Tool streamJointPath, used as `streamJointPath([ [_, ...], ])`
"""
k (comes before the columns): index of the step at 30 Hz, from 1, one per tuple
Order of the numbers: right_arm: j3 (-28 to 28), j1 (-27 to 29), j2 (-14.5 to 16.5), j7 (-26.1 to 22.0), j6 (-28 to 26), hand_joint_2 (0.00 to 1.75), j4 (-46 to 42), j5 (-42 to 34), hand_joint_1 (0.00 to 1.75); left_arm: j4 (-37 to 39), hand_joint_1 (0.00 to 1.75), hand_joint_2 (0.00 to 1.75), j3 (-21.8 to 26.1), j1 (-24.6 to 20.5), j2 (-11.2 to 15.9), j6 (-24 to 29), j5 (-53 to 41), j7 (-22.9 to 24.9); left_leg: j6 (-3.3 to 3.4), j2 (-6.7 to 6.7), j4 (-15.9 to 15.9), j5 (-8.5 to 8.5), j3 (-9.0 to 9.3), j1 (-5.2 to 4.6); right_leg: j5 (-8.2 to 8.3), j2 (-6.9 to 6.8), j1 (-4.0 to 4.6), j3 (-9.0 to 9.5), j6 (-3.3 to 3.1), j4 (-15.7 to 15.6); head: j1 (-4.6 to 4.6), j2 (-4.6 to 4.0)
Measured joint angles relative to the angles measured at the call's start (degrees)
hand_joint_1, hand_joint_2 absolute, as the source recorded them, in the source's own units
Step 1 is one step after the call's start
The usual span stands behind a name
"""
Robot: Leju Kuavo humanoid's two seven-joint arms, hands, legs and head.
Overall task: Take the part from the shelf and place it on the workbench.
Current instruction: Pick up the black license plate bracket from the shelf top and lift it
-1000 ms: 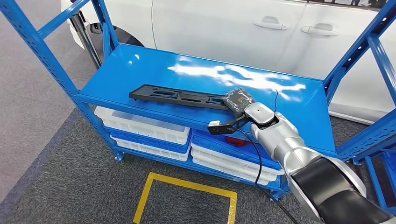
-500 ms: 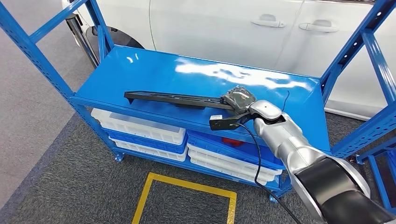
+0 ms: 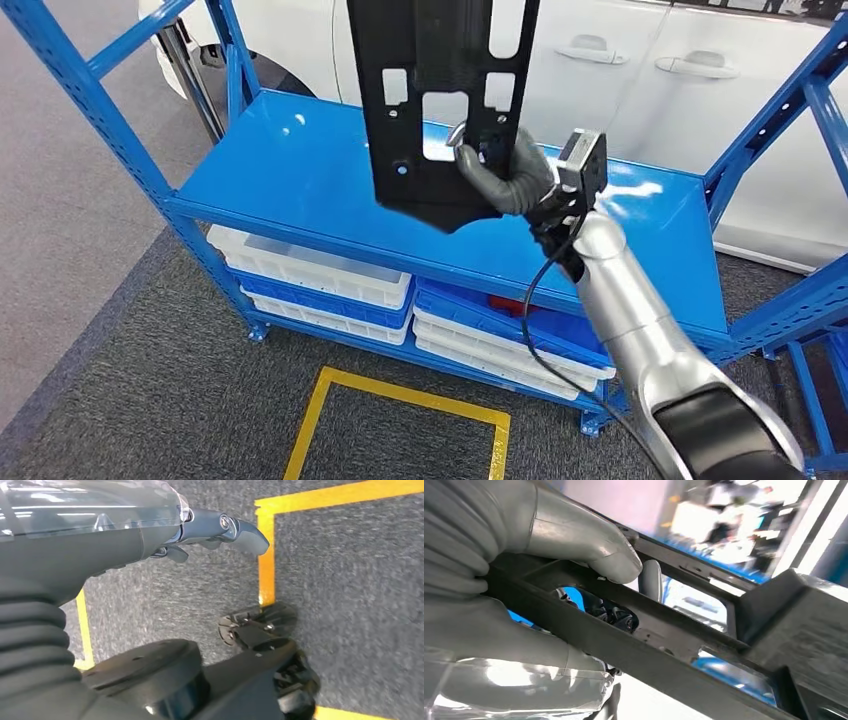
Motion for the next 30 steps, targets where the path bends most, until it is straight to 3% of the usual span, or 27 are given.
streamJointPath([
  [3,0.9,2.1,1.2,0.3,-0.8,1.75,-5.0,-0.9,1.75,0.0,0.00,1.75,0.2,0.2,0.0,0.0,0.0,-0.1,-0.40,0.51,0.1,-0.26,0.23,-0.20,5.19,-0.24,0.33,4.66,-0.77,-10.8,0.00,0.00],
  [5,1.3,2.5,1.3,0.2,-1.2,1.75,-7.1,-1.3,1.75,0.0,0.00,1.75,0.2,0.2,0.0,0.0,0.0,-0.1,-0.85,0.81,0.1,-0.40,0.27,-0.33,6.22,-0.23,0.75,6.45,-1.27,-14.8,0.00,0.00],
  [9,1.9,3.7,0.4,-0.2,-1.3,1.75,-10.0,-2.4,1.75,0.0,0.00,1.75,0.4,0.2,0.0,0.1,0.3,-0.1,-1.96,1.18,0.9,-1.31,0.17,-0.31,6.55,0.28,0.60,6.87,-2.22,-15.6,0.00,0.00],
  [11,2.5,5.4,-0.7,-1.0,-1.2,1.75,-11.8,-3.6,1.75,0.0,0.00,1.75,0.6,0.2,0.0,0.1,0.6,-0.1,-2.46,1.13,5.6,-4.37,-1.80,-0.19,6.77,0.21,0.45,7.14,-2.71,-16.0,-0.01,0.00],
  [13,3.1,8.4,-1.8,-1.9,-0.9,1.75,-13.9,-4.7,1.75,0.0,0.00,1.75,0.9,0.5,0.0,0.3,0.9,-0.1,-2.74,1.13,13.1,-7.89,-5.04,-0.01,6.74,0.21,0.55,7.15,-2.90,-16.0,-0.01,0.00],
  [14,3.4,10.2,-2.3,-2.4,-1.1,1.75,-14.9,-5.0,1.75,0.0,0.00,1.75,1.0,0.7,0.0,0.4,1.0,-0.1,-2.81,1.14,15.5,-8.56,-6.09,0.07,6.72,0.24,0.60,7.16,-2.92,-16.0,0.00,0.00],
  [15,3.7,12.2,-2.6,-3.0,-1.4,1.75,-15.8,-5.1,1.75,0.0,0.00,1.75,1.2,0.8,0.0,0.5,1.3,-0.2,-2.84,1.14,15.9,-8.13,-6.20,0.13,6.68,0.29,0.61,7.15,-2.91,-15.9,0.00,0.00],
  [16,4.3,14.2,-2.9,-3.8,-1.8,1.75,-16.5,-5.1,1.75,0.0,0.00,1.75,1.3,0.9,0.0,0.8,1.5,-0.3,-2.82,1.14,13.9,-6.69,-5.19,0.18,6.61,0.37,0.59,7.17,-2.85,-15.8,0.00,0.00],
  [18,5.6,18.0,-3.5,-4.9,-2.7,1.75,-17.7,-5.1,1.75,0.0,0.00,1.75,1.5,1.0,0.0,1.8,1.8,-0.6,-2.64,1.00,6.0,-3.24,-1.22,0.22,6.36,0.52,0.61,7.18,-2.57,-15.5,0.00,0.00],
  [20,6.8,20.9,-3.9,-5.3,-3.3,1.75,-18.6,-4.9,1.75,0.0,0.00,1.75,1.6,1.0,0.0,3.3,1.6,-0.6,-2.13,0.81,0.9,-1.82,1.30,0.12,6.19,0.66,0.68,7.04,-2.12,-15.2,0.00,0.00],
  [24,8.1,24.7,-4.1,-5.0,-4.4,1.75,-20.4,-4.8,1.75,0.0,0.00,1.75,1.6,1.2,0.0,5.9,0.9,0.8,-0.79,0.85,-0.2,-1.42,1.62,0.04,5.80,0.74,0.55,6.76,-0.94,-14.8,-0.01,0.00],
  [26,8.2,25.8,-4.1,-4.7,-5.1,1.75,-21.2,-4.9,1.75,0.0,0.00,1.75,1.6,1.1,0.0,5.9,0.8,1.8,-0.26,0.95,-0.6,-1.08,1.71,0.19,3.06,0.71,0.37,4.96,-0.47,-10.7,0.00,0.00],
  [28,8.3,26.6,-4.1,-4.2,-5.5,1.75,-21.4,-5.0,1.75,0.0,0.00,1.75,1.5,1.0,0.0,5.4,0.6,2.8,-0.11,1.03,-0.7,-1.02,1.64,0.08,-0.66,0.69,0.14,1.52,-0.16,-3.0,0.00,0.00],
  [29,8.3,27.0,-4.1,-4.0,-5.8,1.75,-21.4,-5.2,1.75,0.0,0.00,1.75,1.5,1.0,0.0,5.1,0.5,3.1,-0.09,1.05,-0.6,-1.02,1.62,0.04,-1.60,0.69,0.05,0.21,-0.06,-0.1,0.00,0.00],
  [30,8.3,27.4,-4.1,-3.7,-6.0,1.75,-21.3,-5.4,1.75,0.0,0.00,1.75,1.5,1.0,0.0,4.9,0.5,3.3,-0.08,1.06,-0.6,-1.02,1.61,0.02,-1.45,0.68,-0.01,-0.18,-0.04,0.9,0.00,0.00],
])
